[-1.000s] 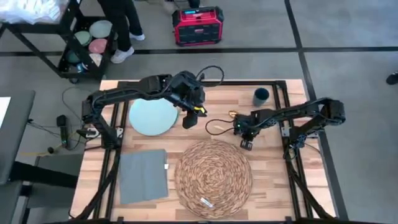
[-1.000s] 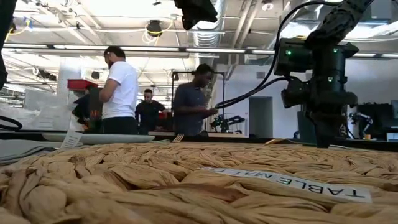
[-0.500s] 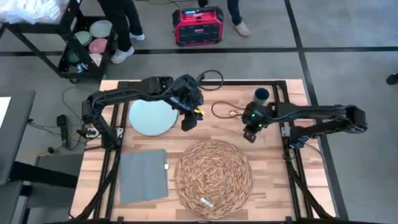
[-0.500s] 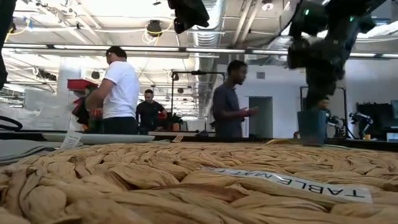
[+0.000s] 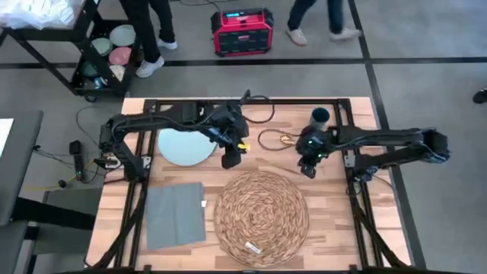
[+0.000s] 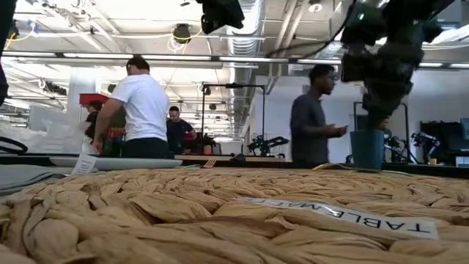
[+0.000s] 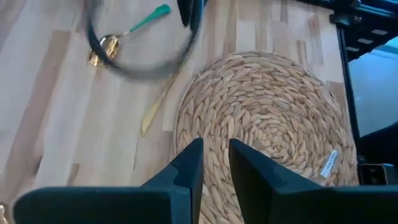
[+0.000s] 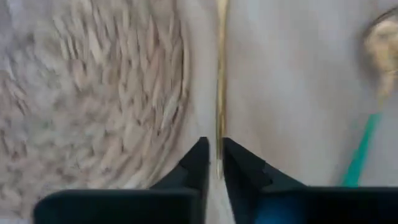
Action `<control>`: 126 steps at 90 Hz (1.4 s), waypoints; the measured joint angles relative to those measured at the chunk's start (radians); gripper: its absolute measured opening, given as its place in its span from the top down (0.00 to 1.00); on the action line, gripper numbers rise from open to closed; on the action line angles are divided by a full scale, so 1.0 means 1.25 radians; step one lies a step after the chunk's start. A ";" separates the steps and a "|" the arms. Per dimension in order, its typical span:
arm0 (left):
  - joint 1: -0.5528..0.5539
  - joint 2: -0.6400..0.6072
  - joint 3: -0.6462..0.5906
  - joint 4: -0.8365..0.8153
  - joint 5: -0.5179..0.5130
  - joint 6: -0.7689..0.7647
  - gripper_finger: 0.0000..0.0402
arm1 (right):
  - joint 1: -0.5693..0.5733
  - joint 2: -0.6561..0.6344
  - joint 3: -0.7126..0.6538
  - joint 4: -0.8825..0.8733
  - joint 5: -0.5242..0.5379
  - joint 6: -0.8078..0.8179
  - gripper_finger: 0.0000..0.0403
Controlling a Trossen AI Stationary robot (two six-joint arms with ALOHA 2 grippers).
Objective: Set table place
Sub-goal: Put the gold knife on the brown woven placemat
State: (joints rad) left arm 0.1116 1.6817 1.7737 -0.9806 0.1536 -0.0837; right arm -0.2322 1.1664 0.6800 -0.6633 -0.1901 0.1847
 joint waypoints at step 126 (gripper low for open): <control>-0.019 0.138 -0.076 0.353 -0.005 0.145 0.85 | -0.224 -0.214 0.002 0.018 -0.073 0.086 0.55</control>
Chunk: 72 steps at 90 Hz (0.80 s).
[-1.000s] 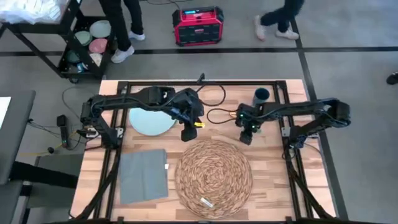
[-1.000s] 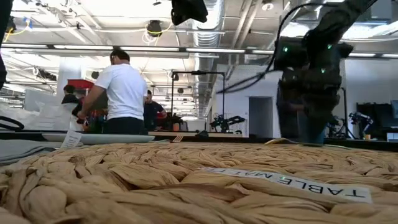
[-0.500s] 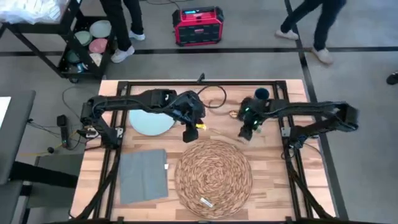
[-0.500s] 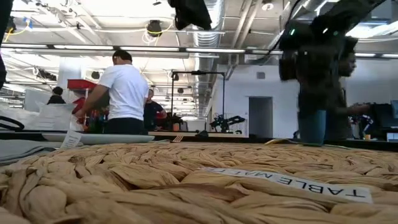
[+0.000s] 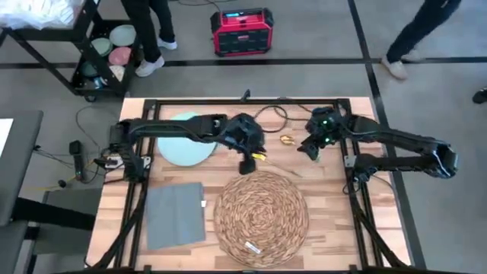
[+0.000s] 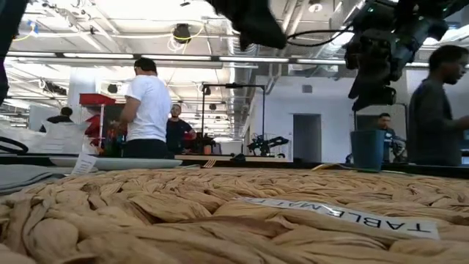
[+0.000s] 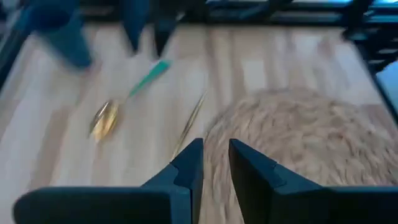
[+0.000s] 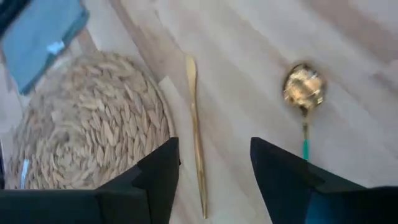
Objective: Set table place
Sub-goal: Put the gold knife on the brown woven placemat
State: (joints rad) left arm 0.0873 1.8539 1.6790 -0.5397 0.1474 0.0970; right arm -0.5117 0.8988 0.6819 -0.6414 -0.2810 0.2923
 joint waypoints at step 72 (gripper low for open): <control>0.003 0.506 0.482 -0.123 0.082 0.405 0.85 | -0.182 -0.277 0.000 -0.260 0.000 0.011 0.55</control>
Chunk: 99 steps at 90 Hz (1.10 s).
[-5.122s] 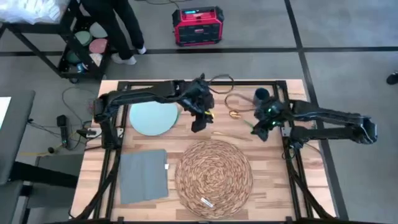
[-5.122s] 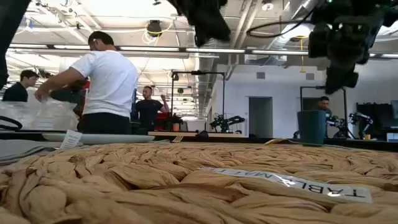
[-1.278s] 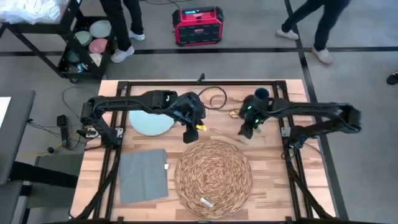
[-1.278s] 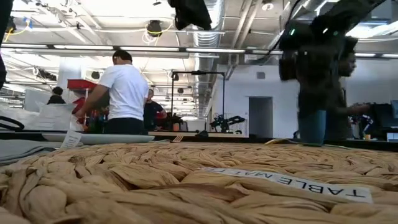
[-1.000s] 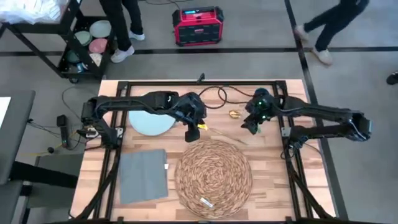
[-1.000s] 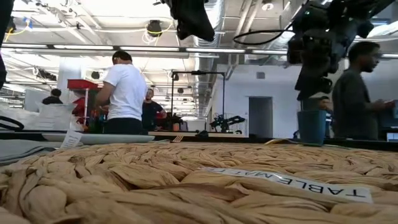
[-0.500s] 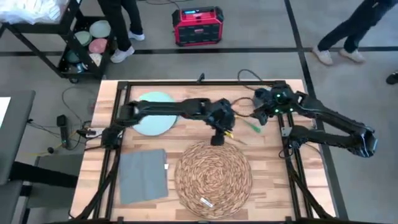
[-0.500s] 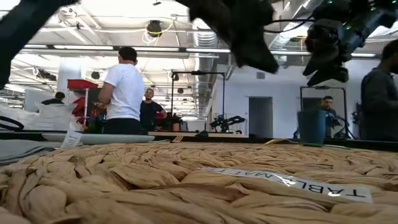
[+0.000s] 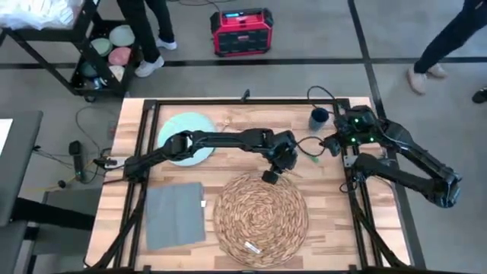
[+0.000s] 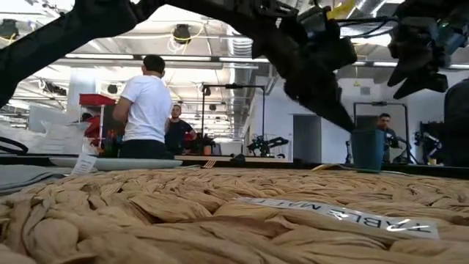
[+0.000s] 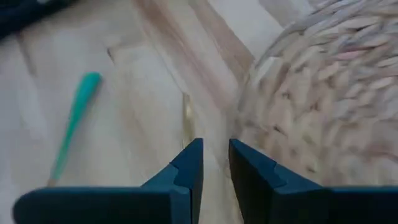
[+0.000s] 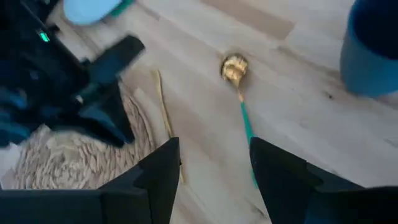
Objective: Set table place
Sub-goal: Put the gold knife on the brown woven placemat
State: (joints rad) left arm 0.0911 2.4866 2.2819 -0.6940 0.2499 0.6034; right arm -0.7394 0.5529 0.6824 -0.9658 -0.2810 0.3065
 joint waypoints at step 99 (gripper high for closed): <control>0.031 0.092 0.009 -0.173 -0.111 -0.060 0.99 | -0.007 -0.003 0.000 -0.020 0.018 0.000 0.55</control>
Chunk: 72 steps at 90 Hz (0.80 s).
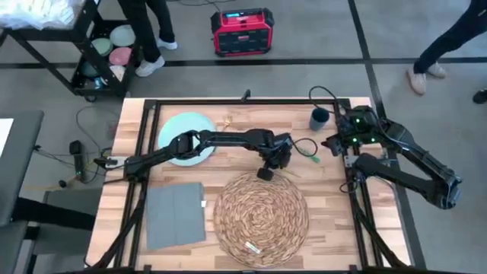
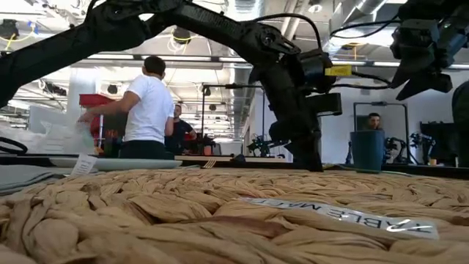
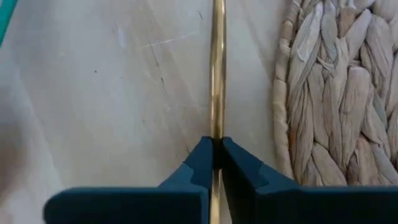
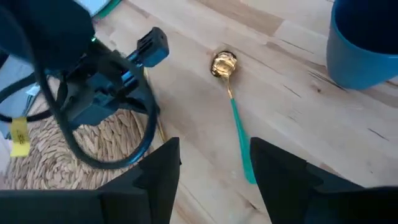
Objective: Set table place
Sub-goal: Put the gold knife on the brown woven placemat
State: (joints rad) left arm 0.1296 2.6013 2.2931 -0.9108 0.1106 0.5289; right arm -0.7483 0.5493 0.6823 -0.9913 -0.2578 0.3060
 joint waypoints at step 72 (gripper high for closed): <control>-0.086 -0.102 0.018 0.036 -0.074 0.027 1.00 | 0.000 0.000 0.000 0.004 0.020 -0.020 0.55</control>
State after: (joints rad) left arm 0.0217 2.4733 2.3156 -0.8662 0.0187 0.5625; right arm -0.7481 0.5491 0.6823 -0.9858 -0.2325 0.2815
